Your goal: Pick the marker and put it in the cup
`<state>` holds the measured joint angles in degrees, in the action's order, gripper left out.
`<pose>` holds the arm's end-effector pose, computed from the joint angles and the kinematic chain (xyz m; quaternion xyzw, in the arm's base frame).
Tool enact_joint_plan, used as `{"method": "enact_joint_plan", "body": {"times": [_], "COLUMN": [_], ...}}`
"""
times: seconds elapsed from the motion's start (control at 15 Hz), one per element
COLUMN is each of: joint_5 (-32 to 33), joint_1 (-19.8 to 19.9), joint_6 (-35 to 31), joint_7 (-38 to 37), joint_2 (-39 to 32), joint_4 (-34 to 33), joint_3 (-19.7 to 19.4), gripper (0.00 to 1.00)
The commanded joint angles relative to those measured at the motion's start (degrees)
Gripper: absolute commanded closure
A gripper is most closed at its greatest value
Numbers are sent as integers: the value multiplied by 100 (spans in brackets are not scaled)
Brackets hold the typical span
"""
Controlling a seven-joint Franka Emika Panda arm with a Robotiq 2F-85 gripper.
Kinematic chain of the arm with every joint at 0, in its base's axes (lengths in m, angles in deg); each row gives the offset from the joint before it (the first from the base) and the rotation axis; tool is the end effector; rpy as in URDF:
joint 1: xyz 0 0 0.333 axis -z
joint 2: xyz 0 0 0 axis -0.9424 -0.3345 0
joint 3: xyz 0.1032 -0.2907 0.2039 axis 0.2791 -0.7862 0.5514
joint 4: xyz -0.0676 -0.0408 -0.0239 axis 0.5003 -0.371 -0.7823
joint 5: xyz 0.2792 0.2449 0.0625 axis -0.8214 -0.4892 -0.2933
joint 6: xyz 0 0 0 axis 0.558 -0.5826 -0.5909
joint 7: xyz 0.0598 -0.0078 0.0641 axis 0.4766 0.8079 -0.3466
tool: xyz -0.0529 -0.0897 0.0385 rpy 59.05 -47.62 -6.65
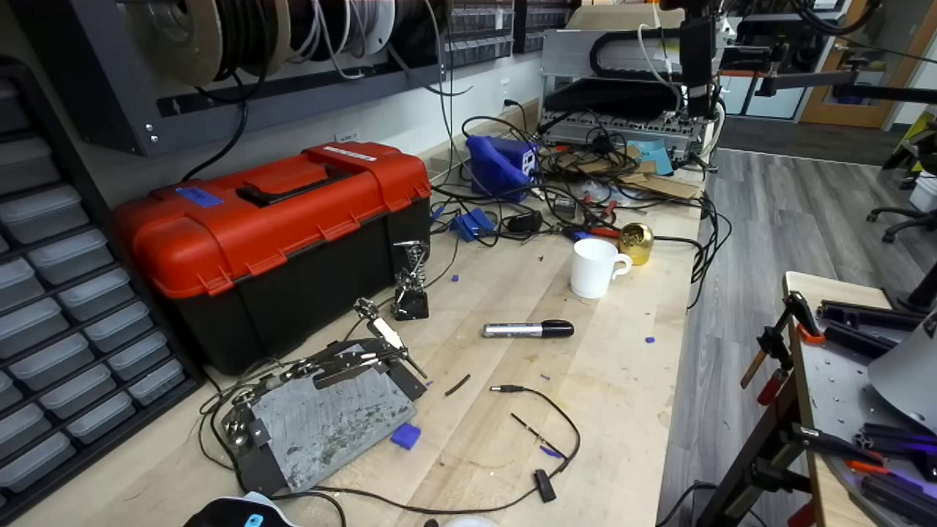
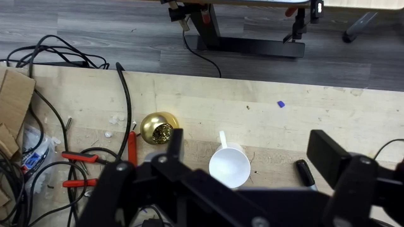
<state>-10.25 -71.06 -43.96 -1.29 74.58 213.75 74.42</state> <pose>0.3948 0.0286 0.5578 0.9881 0.0310 -0.1292 0.0773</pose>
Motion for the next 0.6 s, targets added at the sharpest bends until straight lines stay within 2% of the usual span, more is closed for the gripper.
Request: {"method": "enact_joint_plan", "body": {"times": [0.0, 0.53], "joint_5": [69, 466], "joint_1": [-140, -501], "joint_6": [-254, -577], "joint_7": [59, 53], "joint_2": [-384, -1187], "joint_4": [-311, -1013], "joint_3": [11, 365], "gripper": [0, 0]}}
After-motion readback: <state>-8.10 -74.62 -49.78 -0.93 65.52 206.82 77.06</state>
